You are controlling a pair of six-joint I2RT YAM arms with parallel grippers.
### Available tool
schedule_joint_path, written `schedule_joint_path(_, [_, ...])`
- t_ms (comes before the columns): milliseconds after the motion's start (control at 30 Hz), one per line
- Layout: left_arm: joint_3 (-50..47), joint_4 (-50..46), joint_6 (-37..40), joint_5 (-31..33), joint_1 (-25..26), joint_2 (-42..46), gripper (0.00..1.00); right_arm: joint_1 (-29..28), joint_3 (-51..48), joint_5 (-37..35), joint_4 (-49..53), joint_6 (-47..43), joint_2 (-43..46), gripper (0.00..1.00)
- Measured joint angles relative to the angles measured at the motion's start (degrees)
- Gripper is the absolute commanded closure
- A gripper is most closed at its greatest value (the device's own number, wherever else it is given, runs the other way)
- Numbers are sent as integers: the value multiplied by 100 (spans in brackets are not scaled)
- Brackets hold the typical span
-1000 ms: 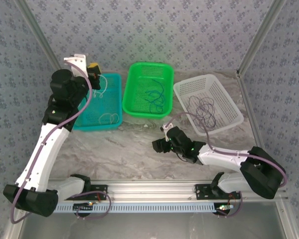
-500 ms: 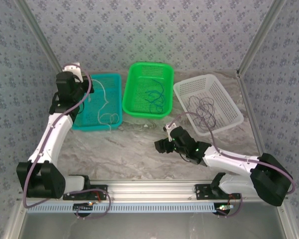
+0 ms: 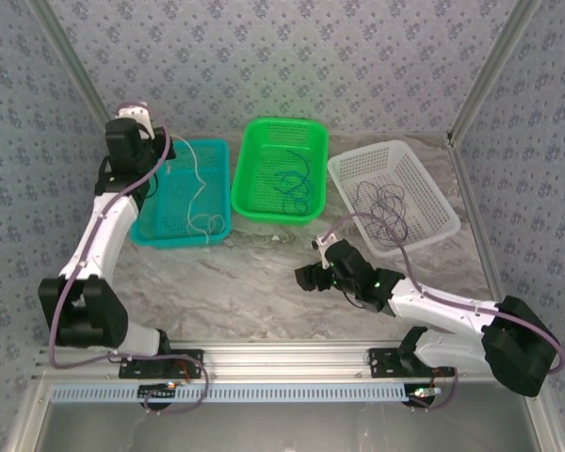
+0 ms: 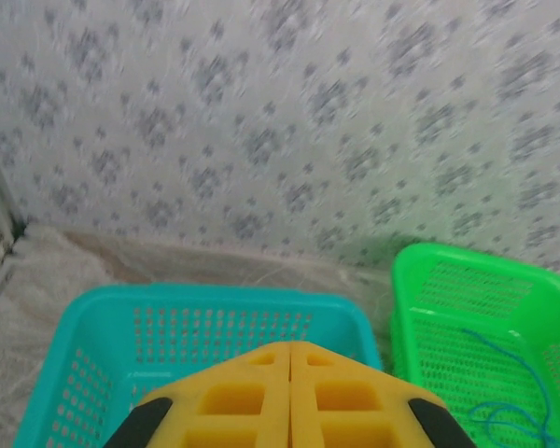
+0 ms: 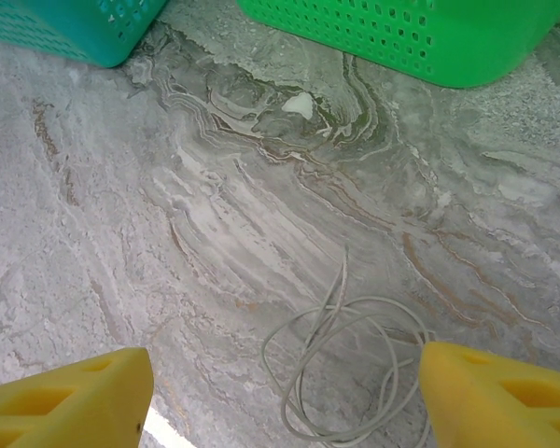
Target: Untangle the cables
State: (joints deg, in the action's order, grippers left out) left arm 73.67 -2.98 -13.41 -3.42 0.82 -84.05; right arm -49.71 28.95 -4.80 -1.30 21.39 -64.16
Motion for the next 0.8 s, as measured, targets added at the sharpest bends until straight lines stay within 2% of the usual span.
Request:
schedule_joint_path(200, [820, -632, -332, 0, -542, -1408, 92, 9, -4, -4, 114, 2, 94, 21])
schedule_joint_path(267, [962, -761, -385, 0, -612, -1722, 88, 9, -33, -20, 136, 2, 155, 21])
schedule_joint_path(333, [970, -901, -417, -20, -614, -1860, 78, 9, -68, -42, 164, 4, 227, 20])
schedule_joint_path(400, [968, -1016, -422, -52, -584, -1926, 63, 20, -105, -48, 205, 4, 293, 19])
schedule_joint_path(467, [968, -1080, -409, -83, -535, -1923, 58, 26, -118, -63, 258, 7, 337, 19])
schedule_joint_path(500, [968, -1073, -358, -85, -511, -1923, 52, 33, -118, -70, 275, 7, 343, 18])
schedule_joint_path(567, [968, -1106, -247, -57, -415, -1923, 30, 46, -120, -90, 308, 4, 354, 17])
schedule_joint_path(733, [999, -1270, 0, 2, -116, -1910, 10, 125, -118, -151, 483, 28, 361, 13])
schedule_joint_path(800, [997, -1316, 74, 70, 11, -1862, 6, 195, -118, -157, 603, 28, 389, 13])
